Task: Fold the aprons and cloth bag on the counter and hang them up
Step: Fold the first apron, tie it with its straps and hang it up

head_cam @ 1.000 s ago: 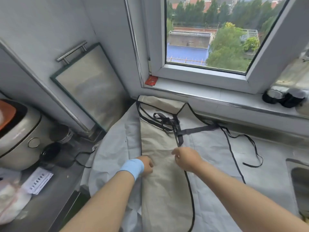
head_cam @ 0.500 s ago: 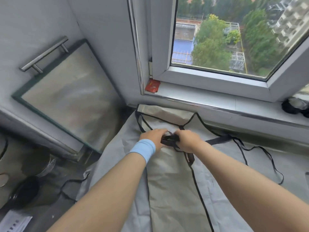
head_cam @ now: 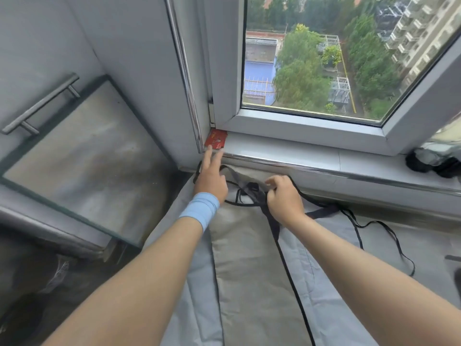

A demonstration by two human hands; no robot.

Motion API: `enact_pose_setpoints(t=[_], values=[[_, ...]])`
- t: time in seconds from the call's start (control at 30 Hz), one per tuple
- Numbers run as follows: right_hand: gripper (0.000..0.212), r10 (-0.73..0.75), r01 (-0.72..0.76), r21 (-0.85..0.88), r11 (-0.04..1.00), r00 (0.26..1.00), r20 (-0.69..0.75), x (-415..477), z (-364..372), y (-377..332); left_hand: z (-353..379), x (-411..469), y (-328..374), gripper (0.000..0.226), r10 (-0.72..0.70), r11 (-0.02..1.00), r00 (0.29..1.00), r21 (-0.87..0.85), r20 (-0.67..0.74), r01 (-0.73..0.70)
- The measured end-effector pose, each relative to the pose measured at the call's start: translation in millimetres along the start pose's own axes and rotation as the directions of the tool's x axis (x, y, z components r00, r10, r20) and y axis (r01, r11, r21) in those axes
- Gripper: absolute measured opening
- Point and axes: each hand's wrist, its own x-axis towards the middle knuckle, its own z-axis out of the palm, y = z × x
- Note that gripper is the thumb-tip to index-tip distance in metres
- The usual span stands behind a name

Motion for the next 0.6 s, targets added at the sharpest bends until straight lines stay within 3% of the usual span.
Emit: enact_pose_setpoints(t=[0.07,0.13,0.2,0.27,0.33,0.4,0.47,0.53,0.6], values=[[0.024,0.022,-0.022,-0.041,0.999,1.0,0.017,-15,3,12,6,-16,2,0.061,0.179,0.961,0.979,0.227,-0.093,-0.154],[0.02,0.07,-0.063,-0.117,0.991,0.996,0.062,-31,2,29,19,-40,6,0.043,0.282,0.935,0.952,0.259,-0.122,-0.244],[0.019,0.107,-0.073,-0.231,0.97,0.985,0.137,-49,-5,53,42,-69,11,0.03,0.299,0.926,0.95,0.211,0.091,-0.312],[0.022,0.083,0.001,-0.359,0.933,0.972,0.221,-67,-11,77,68,-96,20,0.024,0.267,0.9,0.892,0.237,0.364,-0.366],[0.035,0.016,0.114,-0.443,0.889,0.96,0.28,-93,-16,102,96,-124,35,0.022,0.183,0.871,0.83,0.304,0.527,-0.385],[0.052,0.044,0.137,-0.502,0.854,0.942,0.332,-118,-19,121,122,-151,43,0.041,0.037,0.857,0.803,0.395,0.594,-0.332],[0.074,0.15,0.13,-0.532,0.837,0.88,0.451,-136,-24,140,144,-177,39,0.081,-0.106,0.839,0.739,0.458,0.666,-0.293],[0.086,0.191,0.156,-0.517,0.842,0.809,0.556,-146,-33,155,152,-191,32,0.109,-0.137,0.778,0.674,0.5,0.726,-0.38],[0.087,0.157,0.148,-0.452,0.879,0.807,0.569,-151,-46,164,152,-192,25,0.118,-0.127,0.736,0.656,0.514,0.744,-0.441]])
